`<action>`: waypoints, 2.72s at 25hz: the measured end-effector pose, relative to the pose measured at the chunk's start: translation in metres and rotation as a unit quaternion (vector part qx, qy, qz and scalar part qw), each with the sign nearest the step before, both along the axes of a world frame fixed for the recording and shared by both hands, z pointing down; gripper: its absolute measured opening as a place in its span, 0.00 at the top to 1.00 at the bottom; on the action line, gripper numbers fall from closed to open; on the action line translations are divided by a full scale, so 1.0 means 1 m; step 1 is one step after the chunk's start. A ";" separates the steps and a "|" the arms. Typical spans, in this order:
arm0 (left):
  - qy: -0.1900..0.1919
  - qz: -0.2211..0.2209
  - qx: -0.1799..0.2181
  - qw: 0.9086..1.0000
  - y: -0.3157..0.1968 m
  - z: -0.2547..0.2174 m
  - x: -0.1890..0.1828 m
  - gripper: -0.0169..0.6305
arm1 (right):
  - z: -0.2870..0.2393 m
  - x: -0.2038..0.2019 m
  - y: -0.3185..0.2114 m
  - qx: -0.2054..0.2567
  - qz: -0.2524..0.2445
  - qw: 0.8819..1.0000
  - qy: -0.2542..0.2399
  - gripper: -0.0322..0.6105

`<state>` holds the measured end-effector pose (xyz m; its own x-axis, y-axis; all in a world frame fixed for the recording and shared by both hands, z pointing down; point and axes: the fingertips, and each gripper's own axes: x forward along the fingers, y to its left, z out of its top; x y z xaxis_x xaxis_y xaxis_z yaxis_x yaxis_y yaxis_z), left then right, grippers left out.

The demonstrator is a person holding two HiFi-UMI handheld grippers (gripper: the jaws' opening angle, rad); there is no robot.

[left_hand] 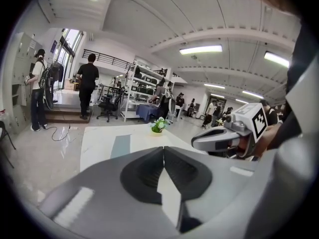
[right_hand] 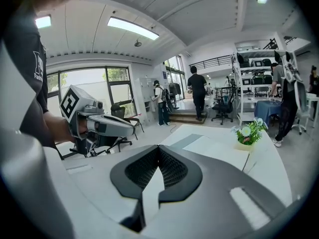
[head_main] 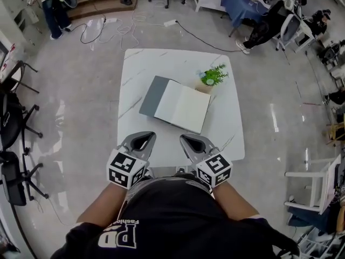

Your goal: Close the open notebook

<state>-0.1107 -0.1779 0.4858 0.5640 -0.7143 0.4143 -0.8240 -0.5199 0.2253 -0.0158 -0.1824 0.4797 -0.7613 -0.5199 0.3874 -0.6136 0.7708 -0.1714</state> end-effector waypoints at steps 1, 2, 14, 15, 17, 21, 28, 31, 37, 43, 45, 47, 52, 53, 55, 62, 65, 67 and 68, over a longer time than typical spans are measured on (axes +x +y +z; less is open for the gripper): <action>-0.002 -0.001 0.000 1.000 0.000 0.000 0.002 0.88 | 0.000 0.001 -0.001 0.000 -0.002 1.000 -0.002 0.95; -0.004 -0.002 -0.001 1.000 0.000 0.000 0.003 0.88 | 0.000 0.002 -0.001 0.000 -0.004 1.000 -0.004 0.95; -0.028 0.002 0.003 1.000 0.000 -0.002 0.013 0.88 | 0.002 0.010 -0.006 0.000 -0.010 1.000 -0.018 0.95; -0.028 0.002 0.003 1.000 0.001 -0.001 0.013 0.88 | 0.002 0.011 -0.005 0.000 -0.010 1.000 -0.019 0.95; -0.028 0.002 0.002 1.000 0.001 -0.002 0.015 0.88 | 0.002 0.012 -0.005 -0.001 -0.009 1.000 -0.019 0.95; -0.024 0.004 0.003 1.000 -0.002 -0.004 0.019 0.88 | 0.004 0.015 -0.006 -0.002 -0.007 1.000 -0.019 0.95; -0.024 0.000 0.005 1.000 -0.004 -0.002 0.017 0.88 | 0.004 0.015 -0.006 -0.002 -0.006 1.000 -0.018 0.95; -0.027 -0.003 0.007 1.000 -0.004 -0.002 0.016 0.88 | 0.004 0.015 -0.005 -0.001 -0.005 1.000 -0.019 0.95; -0.034 -0.004 0.009 0.999 -0.002 -0.001 0.014 0.88 | 0.004 0.015 -0.004 0.001 -0.003 1.000 -0.020 0.95; -0.034 -0.005 0.010 0.999 -0.001 -0.002 0.015 0.88 | 0.003 0.016 -0.002 0.001 -0.002 1.000 -0.022 0.95; -0.032 -0.003 0.011 0.999 0.000 -0.004 0.017 0.88 | 0.003 0.016 0.000 0.000 -0.001 1.000 -0.022 0.95; -0.031 -0.002 0.011 0.999 0.002 -0.004 0.018 0.88 | 0.003 0.017 0.002 -0.001 0.000 1.000 -0.022 0.95; -0.027 -0.004 0.010 1.000 0.002 -0.001 0.018 0.88 | 0.004 0.020 0.003 -0.001 0.002 1.000 -0.022 0.95; -0.026 -0.004 0.010 1.000 0.002 -0.001 0.018 0.88 | 0.004 0.021 0.003 -0.001 0.002 1.000 -0.022 0.95; -0.025 -0.006 0.010 1.000 0.001 0.000 0.018 0.87 | 0.005 0.021 0.004 -0.001 0.002 1.000 -0.021 0.95; -0.026 -0.009 0.013 1.000 -0.001 -0.002 0.019 0.79 | 0.004 0.025 0.003 0.000 0.004 1.000 -0.020 0.95; -0.026 -0.010 0.016 0.999 -0.003 -0.004 0.019 0.79 | 0.003 0.025 0.002 0.001 0.004 1.000 -0.021 0.95; -0.026 -0.010 0.017 0.999 -0.004 -0.004 0.019 0.79 | 0.003 0.025 0.002 0.001 0.004 1.000 -0.021 0.95; -0.027 -0.010 0.017 0.999 -0.004 -0.004 0.019 0.79 | 0.004 0.025 0.002 0.000 0.003 1.000 -0.021 0.95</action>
<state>-0.0913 -0.1818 0.4821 0.5278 -0.7387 0.4192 -0.8442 -0.5105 0.1632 0.0091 -0.1807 0.4834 -0.7737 -0.5252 0.3543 -0.6107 0.7670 -0.1967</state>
